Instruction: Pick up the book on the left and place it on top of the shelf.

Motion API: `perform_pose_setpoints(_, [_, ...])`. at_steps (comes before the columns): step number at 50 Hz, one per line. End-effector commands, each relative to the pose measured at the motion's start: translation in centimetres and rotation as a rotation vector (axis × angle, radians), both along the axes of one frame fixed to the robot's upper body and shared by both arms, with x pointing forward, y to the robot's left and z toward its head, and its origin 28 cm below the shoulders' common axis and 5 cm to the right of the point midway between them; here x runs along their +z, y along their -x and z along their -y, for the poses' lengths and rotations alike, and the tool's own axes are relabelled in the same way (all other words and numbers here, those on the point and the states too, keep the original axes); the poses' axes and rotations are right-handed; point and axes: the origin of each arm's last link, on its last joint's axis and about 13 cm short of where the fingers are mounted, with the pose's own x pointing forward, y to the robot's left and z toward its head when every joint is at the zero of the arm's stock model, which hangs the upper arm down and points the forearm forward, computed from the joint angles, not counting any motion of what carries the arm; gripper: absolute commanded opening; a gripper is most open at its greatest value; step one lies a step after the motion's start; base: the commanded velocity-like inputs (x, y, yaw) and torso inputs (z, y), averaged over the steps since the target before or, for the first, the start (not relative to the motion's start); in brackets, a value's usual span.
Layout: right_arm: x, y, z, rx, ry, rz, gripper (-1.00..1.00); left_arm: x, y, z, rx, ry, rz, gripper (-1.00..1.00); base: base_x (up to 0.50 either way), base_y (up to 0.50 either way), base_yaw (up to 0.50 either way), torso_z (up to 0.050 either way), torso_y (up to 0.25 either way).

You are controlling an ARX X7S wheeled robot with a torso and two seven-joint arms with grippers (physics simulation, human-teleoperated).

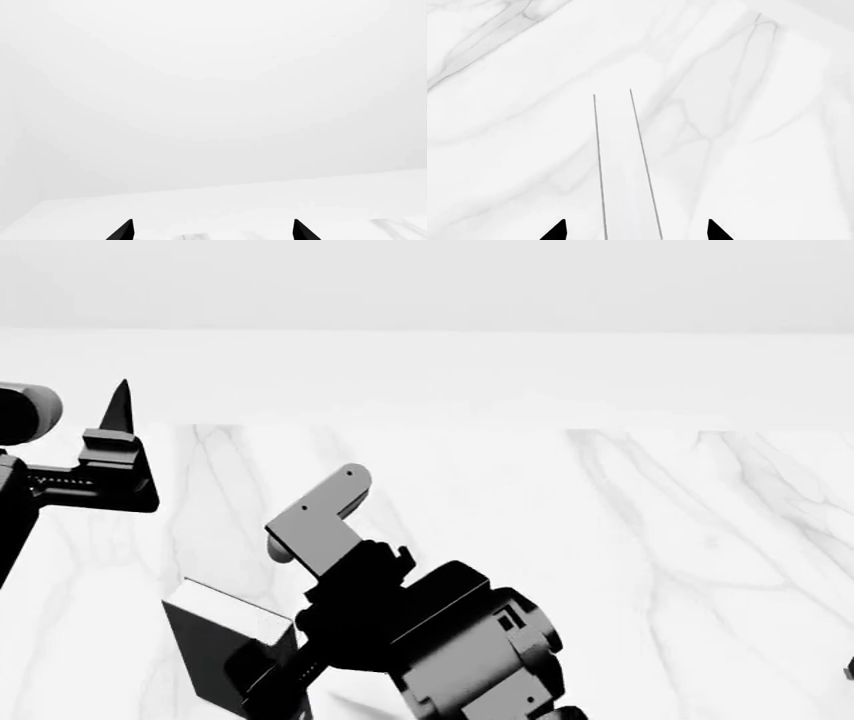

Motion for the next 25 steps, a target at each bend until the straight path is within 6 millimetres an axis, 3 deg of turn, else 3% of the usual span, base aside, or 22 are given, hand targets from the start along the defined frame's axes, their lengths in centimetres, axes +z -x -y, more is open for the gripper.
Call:
perform_pose_setpoints(1, [-1.26,-0.27,-0.13,-0.009,0.032,-0.019,1.0,0.07,0.1,0.03,-0.001,0.0,0.002,1.0,0.0,0.0,0.0,0.0,0.0])
perform_pose_setpoints(13, [-2.07,0.0,-0.22,0.017,0.062,-0.035,1.0,0.04,0.06,0.0,-0.002,0.0,0.002,1.0,0.0,0.0,0.0,0.0,0.0])
perform_pose_setpoints(14, [-2.01,-0.05,-0.24,0.016,0.056,-0.029,-1.0,0.04,0.08,0.0,-0.002,-0.001,0.002,1.0,0.0,0.0,0.0,0.0,0.0])
perform_pose_setpoints(25, [-1.97,-0.17,-0.2,0.006,0.039,-0.022,-1.0,0.0,0.24,0.0,-0.001,0.0,0.001,1.0,0.0,0.0,0.0,0.0,0.0])
